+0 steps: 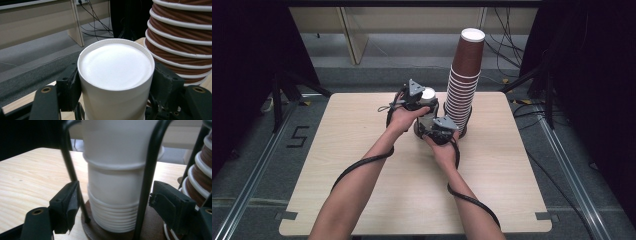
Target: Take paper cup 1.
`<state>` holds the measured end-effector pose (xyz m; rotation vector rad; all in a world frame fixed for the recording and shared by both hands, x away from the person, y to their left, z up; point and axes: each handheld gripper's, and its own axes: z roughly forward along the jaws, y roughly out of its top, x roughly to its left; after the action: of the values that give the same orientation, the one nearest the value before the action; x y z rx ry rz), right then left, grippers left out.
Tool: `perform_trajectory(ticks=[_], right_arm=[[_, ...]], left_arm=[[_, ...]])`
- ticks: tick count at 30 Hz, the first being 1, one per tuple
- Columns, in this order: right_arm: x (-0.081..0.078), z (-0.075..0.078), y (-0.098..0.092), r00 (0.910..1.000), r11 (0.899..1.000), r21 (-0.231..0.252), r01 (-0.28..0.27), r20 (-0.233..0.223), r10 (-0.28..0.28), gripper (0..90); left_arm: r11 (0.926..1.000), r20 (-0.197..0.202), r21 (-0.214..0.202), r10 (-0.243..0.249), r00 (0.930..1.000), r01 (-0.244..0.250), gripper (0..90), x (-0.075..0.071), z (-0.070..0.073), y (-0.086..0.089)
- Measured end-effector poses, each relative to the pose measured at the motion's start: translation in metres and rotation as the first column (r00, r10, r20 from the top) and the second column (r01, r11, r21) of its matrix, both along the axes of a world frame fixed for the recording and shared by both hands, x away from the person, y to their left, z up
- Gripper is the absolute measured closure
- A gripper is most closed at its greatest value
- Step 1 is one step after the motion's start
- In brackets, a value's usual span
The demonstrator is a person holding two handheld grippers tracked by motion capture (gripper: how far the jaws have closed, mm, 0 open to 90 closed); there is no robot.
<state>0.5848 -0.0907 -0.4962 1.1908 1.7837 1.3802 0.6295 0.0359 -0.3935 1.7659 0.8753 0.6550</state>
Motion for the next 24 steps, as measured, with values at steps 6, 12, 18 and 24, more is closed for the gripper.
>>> perform_trajectory(ticks=[6, 12, 18, 24], right_arm=[[-0.009, 0.004, 0.0, 1.0, 1.0, 0.007, 0.001, -0.007, -0.001, 22.5], [-0.017, 0.008, -0.003, 0.9994, 0.999, -0.024, -0.023, 0.027, 0.024, 22.0], [-0.021, 0.012, -0.006, 0.9975, 0.998, -0.051, -0.046, 0.051, 0.049, 21.4], [-0.024, 0.011, -0.008, 0.9992, 0.999, -0.026, -0.031, 0.025, 0.032, 21.4]], left_arm=[[1.0, 0.027, 0.004, -0.003, 0.9996, 0.002, 31.6, -0.003, 0.01, -0.001], [1.0, 0.047, -0.001, -0.004, 0.9989, 0.005, 31.7, -0.007, 0.02, 0.0], [1.0, 0.061, 0.007, -0.002, 0.9981, 0.002, 32.0, -0.011, 0.023, 0.0], [1.0, 0.07, 0.001, 0.001, 0.9976, -0.001, 31.9, -0.011, 0.025, 0.0]])
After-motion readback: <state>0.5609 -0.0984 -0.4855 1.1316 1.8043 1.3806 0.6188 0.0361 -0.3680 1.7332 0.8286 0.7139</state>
